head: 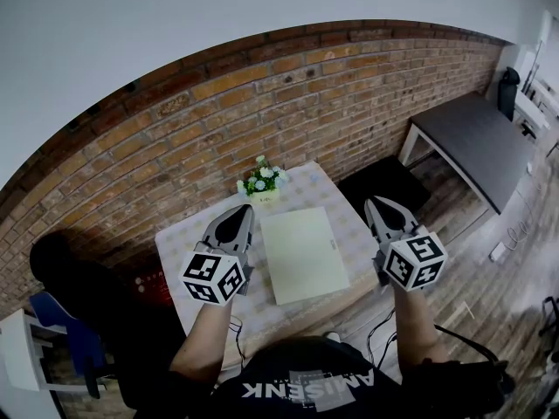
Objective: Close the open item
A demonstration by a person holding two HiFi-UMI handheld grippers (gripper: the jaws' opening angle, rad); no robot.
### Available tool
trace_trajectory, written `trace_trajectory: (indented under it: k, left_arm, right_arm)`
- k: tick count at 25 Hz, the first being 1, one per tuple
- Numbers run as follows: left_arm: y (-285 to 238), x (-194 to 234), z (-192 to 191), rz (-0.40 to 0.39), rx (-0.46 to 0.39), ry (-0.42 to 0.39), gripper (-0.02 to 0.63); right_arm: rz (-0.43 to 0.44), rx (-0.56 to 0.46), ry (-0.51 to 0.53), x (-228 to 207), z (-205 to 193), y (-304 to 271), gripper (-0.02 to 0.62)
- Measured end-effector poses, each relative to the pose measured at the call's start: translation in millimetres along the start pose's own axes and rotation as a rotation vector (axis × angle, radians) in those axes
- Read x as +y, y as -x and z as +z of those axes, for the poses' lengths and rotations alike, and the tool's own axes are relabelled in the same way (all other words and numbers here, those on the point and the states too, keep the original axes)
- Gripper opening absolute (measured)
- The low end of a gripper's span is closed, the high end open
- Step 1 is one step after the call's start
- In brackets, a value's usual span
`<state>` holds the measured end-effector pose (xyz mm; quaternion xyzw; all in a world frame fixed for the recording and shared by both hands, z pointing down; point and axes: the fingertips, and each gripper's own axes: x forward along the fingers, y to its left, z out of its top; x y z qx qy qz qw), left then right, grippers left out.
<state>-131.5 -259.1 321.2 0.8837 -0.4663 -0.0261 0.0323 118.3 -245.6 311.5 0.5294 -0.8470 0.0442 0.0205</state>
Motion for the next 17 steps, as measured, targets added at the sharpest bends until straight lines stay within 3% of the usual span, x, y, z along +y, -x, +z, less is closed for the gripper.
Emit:
trace_trajectory:
  k: [17]
  left_arm:
    - [6.5, 1.5, 7.4, 0.019, -0.005, -0.033, 0.012]
  right_arm:
    - [-0.029, -0.009, 0.003, -2.0, 4.4, 6.1, 0.040]
